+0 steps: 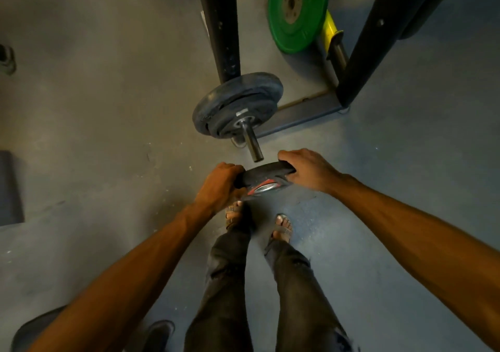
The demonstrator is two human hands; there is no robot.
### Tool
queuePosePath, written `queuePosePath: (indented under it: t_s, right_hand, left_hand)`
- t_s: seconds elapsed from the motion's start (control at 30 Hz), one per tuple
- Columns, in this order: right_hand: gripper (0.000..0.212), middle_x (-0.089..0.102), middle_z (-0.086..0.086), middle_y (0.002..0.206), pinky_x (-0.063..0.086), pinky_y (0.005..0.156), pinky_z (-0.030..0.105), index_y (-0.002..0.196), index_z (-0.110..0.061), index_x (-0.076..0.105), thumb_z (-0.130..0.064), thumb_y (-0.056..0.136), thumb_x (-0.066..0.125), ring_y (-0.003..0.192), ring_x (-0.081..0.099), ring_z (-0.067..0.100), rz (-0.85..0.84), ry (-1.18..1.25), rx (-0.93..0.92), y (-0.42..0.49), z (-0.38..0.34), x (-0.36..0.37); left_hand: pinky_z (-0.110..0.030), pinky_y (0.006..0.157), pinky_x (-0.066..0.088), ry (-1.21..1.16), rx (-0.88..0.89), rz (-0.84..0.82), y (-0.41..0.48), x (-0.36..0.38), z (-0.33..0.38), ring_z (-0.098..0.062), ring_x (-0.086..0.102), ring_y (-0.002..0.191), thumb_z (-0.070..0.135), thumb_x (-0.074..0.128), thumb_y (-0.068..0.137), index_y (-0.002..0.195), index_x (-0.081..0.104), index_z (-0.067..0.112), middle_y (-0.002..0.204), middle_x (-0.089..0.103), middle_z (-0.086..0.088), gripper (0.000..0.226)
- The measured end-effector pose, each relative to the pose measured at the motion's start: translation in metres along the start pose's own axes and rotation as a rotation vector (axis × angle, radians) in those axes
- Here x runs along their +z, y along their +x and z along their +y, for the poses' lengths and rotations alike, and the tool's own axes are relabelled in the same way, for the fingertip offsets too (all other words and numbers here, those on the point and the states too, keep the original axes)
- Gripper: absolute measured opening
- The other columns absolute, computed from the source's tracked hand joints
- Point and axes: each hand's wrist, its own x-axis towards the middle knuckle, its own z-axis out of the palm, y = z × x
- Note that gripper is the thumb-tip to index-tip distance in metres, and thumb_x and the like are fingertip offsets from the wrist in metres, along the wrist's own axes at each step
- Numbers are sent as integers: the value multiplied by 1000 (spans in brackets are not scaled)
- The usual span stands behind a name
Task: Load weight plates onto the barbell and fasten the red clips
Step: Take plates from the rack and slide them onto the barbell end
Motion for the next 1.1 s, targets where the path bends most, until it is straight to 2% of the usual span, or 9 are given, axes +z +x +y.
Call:
queuePosePath:
  t_s: [0.07, 0.13, 0.27, 0.43, 0.53, 0.7, 0.77, 0.93, 1.1]
  right_hand:
    - [19, 64, 0, 93, 50, 68, 31, 99, -25, 55, -24, 88, 70, 82, 60, 17, 0, 116, 12, -40, -9, -1]
    - [13, 64, 0, 92, 57, 75, 38, 99, -24, 59, -27, 91, 69, 82, 61, 18, 17, 169, 33, -74, -21, -6]
    - [16, 65, -1, 95, 57, 79, 43, 101, -22, 66, -24, 86, 71, 88, 61, 19, 165, 277, 27, -165, -58, -30]
    - [29, 64, -2, 98, 53, 79, 42, 104, -22, 68, -10, 78, 74, 91, 62, 17, 367, 346, 2, -265, -94, -60]
    - [27, 64, -6, 100, 52, 82, 38, 107, -23, 68, -16, 83, 79, 95, 62, 12, 457, 360, 19, -318, -113, -71]
    - [32, 66, -16, 104, 56, 83, 34, 113, -27, 70, -25, 84, 80, 99, 63, 6, 601, 399, 112, -400, -140, -83]
    - [35, 67, -17, 106, 55, 86, 33, 115, -28, 70, -28, 82, 82, 101, 63, 3, 653, 415, 152, -430, -144, -83]
    - [36, 68, -15, 105, 53, 87, 36, 113, -30, 71, -31, 80, 85, 101, 65, 7, 774, 443, 190, -495, -135, -85]
    - [38, 69, -16, 104, 53, 90, 39, 113, -30, 71, -40, 78, 82, 103, 66, 9, 853, 421, 201, -542, -102, -97]
  left_hand:
    - [-28, 77, 37, 6, 25, -27, -27, -4, 19, -17, 53, 93, 43, 62, 83, 111, 69, 18, 101, 67, -4, 38]
    - [-29, 75, 36, -3, 58, -36, -54, -12, 37, -15, 49, 92, 45, 61, 81, 115, 68, 18, 102, 67, -4, 43]
    - [-29, 75, 43, -47, 154, 33, -124, -31, 86, -13, 47, 92, 39, 66, 83, 114, 67, 21, 99, 61, 0, 35]
    - [-34, 74, 52, -29, 307, 158, -187, -48, 146, -14, 56, 88, 42, 69, 82, 111, 65, 24, 101, 55, 4, 34]
    - [-25, 77, 50, -88, 390, 221, -216, -52, 177, -9, 57, 90, 47, 68, 83, 114, 65, 21, 104, 54, 9, 40]
    - [-20, 85, 47, -162, 491, 298, -252, -60, 231, -1, 55, 97, 31, 76, 85, 122, 66, 17, 106, 54, 15, 41]
    - [-20, 87, 46, -189, 539, 303, -264, -60, 254, -1, 56, 97, 33, 75, 86, 122, 66, 20, 106, 55, 16, 40]
    - [-32, 88, 51, -224, 635, 301, -281, -49, 310, -9, 61, 99, 35, 75, 85, 119, 67, 21, 106, 62, 9, 38]
    - [-28, 85, 50, -203, 704, 293, -270, -35, 368, -8, 62, 96, 36, 77, 85, 117, 68, 19, 104, 64, 8, 38]
